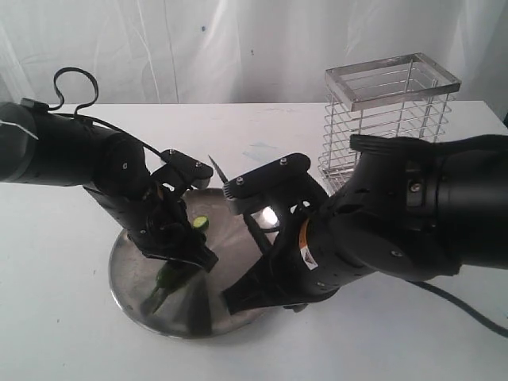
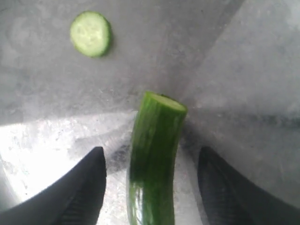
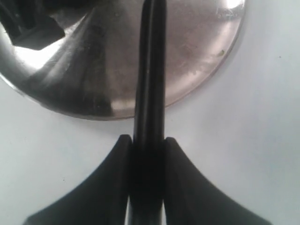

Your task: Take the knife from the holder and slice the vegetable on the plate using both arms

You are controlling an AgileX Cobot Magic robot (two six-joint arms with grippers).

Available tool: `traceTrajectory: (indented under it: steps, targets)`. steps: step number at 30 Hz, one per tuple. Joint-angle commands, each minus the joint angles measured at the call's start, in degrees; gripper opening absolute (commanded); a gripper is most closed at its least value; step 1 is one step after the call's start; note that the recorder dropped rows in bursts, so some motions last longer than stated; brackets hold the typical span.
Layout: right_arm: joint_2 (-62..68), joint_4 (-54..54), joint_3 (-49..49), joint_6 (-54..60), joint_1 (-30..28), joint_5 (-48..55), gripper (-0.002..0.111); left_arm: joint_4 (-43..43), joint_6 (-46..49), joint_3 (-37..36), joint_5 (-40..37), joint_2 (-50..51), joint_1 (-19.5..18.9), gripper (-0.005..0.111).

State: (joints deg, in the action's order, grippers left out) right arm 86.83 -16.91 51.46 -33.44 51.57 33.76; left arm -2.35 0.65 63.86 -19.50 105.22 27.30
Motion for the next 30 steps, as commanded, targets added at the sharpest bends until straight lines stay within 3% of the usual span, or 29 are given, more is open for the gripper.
traceTrajectory:
  steps: [1, 9, 14, 21, 30]
  targets:
    - [-0.2, -0.3, -0.2, -0.4, 1.1, -0.5, 0.000, 0.6, 0.4, 0.2, -3.5, -2.7, 0.3, 0.062]
    - [2.3, -0.1, -0.2, -0.4, 1.2, 0.1, 0.000, 3.5, 0.4, 0.2, -6.9, -12.1, -1.5, 0.062]
    - [3.8, 0.6, -0.2, -0.2, 4.9, -2.4, 0.000, 4.2, 0.4, 0.2, -7.3, -15.9, -3.3, 0.062]
    - [6.2, 0.9, -0.2, -0.4, 6.2, -1.9, 0.000, 4.2, -0.1, 0.0, -8.6, -16.5, -5.0, 0.062]
    - [8.3, 3.3, -0.2, -0.1, 7.3, -2.7, 0.000, 4.0, -1.1, -4.0, -3.1, -16.5, -5.0, 0.062]
